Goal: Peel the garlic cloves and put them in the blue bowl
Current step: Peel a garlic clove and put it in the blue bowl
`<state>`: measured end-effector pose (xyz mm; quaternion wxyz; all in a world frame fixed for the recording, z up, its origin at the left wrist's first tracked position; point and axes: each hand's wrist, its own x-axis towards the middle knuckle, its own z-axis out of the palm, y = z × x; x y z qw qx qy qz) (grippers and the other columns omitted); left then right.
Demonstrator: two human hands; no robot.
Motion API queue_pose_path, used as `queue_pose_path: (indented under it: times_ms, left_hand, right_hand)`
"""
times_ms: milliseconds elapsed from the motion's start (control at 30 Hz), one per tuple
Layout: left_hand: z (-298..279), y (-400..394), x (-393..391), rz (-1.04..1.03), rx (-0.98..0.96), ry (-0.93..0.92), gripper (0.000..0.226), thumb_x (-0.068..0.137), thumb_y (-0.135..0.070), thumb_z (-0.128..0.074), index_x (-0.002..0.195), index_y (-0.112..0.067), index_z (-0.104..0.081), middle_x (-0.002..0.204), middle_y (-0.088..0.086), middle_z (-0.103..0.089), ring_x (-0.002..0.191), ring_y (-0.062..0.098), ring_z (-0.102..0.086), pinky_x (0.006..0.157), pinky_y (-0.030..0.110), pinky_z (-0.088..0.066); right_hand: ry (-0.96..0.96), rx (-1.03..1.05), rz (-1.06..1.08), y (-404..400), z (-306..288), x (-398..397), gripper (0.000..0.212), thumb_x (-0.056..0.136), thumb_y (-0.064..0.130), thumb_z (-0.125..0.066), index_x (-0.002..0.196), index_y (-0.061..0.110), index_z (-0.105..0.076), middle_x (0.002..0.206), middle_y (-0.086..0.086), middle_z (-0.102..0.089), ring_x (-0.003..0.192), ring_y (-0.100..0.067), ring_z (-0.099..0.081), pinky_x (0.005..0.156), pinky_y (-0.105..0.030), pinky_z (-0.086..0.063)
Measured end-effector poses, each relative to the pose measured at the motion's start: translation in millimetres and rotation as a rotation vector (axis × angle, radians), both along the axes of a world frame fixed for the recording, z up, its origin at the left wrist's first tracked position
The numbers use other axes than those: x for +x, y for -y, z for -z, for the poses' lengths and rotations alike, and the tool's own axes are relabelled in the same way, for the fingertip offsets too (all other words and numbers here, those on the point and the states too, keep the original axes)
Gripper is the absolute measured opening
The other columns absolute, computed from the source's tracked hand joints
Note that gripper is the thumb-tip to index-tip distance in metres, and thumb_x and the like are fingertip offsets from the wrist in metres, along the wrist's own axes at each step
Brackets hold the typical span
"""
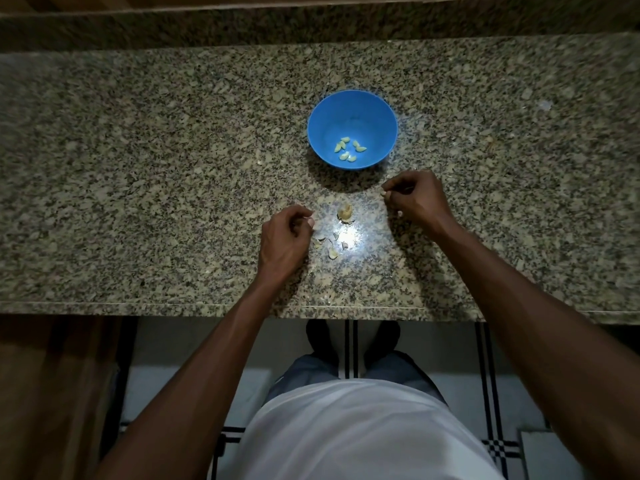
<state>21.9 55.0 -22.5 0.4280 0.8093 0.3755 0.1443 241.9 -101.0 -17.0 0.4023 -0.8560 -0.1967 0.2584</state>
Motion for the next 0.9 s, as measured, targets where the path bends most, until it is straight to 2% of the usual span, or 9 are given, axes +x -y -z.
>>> queue_pose_path:
  times_ms: [100,200,267,367,500,600,700,767,900]
  left_hand:
    - [4,0,-2,0.014,0.029,0.005,0.02,0.097,-0.016,-0.069,0.116,-0.014,-0.074,0.1,-0.004,-0.075,0.091,0.0,-0.068,0.08,0.025,-0.06]
    - [9,-5,-3,0.076,0.081,0.005,0.02,0.095,-0.013,-0.071,0.114,-0.012,-0.074,0.104,0.0,-0.071,0.093,0.009,-0.067,0.081,0.028,-0.06]
    - [13,-8,-1,0.198,0.132,0.01,0.022,0.094,-0.008,-0.07,0.115,-0.011,-0.074,0.111,0.003,-0.065,0.103,0.016,-0.063,0.086,0.02,-0.056]
    - [19,-7,0,0.439,0.159,-0.04,0.045,0.09,0.009,-0.063,0.127,-0.013,-0.071,0.13,0.006,-0.056,0.123,0.02,-0.045,0.101,0.003,-0.034]
    - [21,-11,1,0.629,0.248,-0.149,0.048,0.092,-0.001,-0.068,0.134,-0.023,-0.068,0.145,-0.001,-0.049,0.134,0.021,-0.034,0.111,0.024,-0.03]
    - [19,-18,1,0.66,0.305,-0.143,0.036,0.093,-0.011,-0.073,0.129,-0.018,-0.071,0.136,0.002,-0.053,0.125,0.023,-0.043,0.104,0.031,-0.042]
    - [17,-19,-5,0.611,0.325,-0.116,0.028,0.092,-0.015,-0.078,0.12,-0.012,-0.076,0.117,0.004,-0.06,0.104,0.021,-0.057,0.088,0.037,-0.055]
    - [16,-15,-10,0.563,0.307,-0.087,0.024,0.093,-0.016,-0.077,0.117,-0.01,-0.078,0.107,0.004,-0.064,0.09,0.019,-0.064,0.08,0.038,-0.059]
    - [16,-7,-15,0.517,0.321,-0.061,0.016,0.095,-0.013,-0.074,0.109,-0.008,-0.081,0.097,0.005,-0.069,0.08,0.021,-0.067,0.073,0.042,-0.06]
  right_hand:
    - [0.009,0.016,0.033,4,-3,-4,0.016,0.089,0.006,-0.077,0.104,0.011,-0.078,0.098,-0.005,-0.077,0.084,-0.019,-0.077,0.077,-0.037,-0.065]
    - [0.056,0.047,0.093,14,-9,-15,0.014,0.094,0.009,-0.075,0.108,0.008,-0.077,0.1,-0.006,-0.077,0.071,-0.001,-0.074,0.059,-0.016,-0.058]
    - [0.09,0.038,0.094,22,-9,-28,0.015,0.095,0.011,-0.075,0.11,0.01,-0.078,0.1,-0.003,-0.078,0.068,0.006,-0.071,0.057,-0.014,-0.057]
    - [0.032,0.002,-0.024,26,-10,-58,0.024,0.097,0.012,-0.073,0.121,0.011,-0.076,0.111,-0.004,-0.078,0.078,0.004,-0.07,0.064,-0.011,-0.057]
    - [0.085,-0.065,-0.329,11,-9,-99,0.042,0.093,0.007,-0.076,0.134,0.016,-0.069,0.122,-0.005,-0.064,0.091,-0.004,-0.063,0.084,-0.021,-0.058]
    - [0.252,-0.096,-0.44,-4,2,-109,0.04,0.096,0.004,-0.069,0.135,0.016,-0.069,0.118,-0.009,-0.054,0.096,-0.021,-0.06,0.078,-0.035,-0.058]
    - [0.378,-0.146,-0.474,-14,10,-113,0.019,0.095,0.003,-0.07,0.111,0.011,-0.077,0.109,-0.009,-0.054,0.088,-0.025,-0.059,0.069,-0.042,-0.056]
    - [0.424,-0.175,-0.482,-17,12,-115,0.009,0.093,0.003,-0.07,0.093,0.01,-0.076,0.103,-0.009,-0.053,0.084,-0.027,-0.058,0.065,-0.04,-0.054]
    - [0.404,-0.182,-0.5,-18,12,-120,0.015,0.093,-0.002,-0.064,0.097,0.008,-0.075,0.105,-0.013,-0.057,0.09,-0.029,-0.057,0.073,-0.04,-0.053]
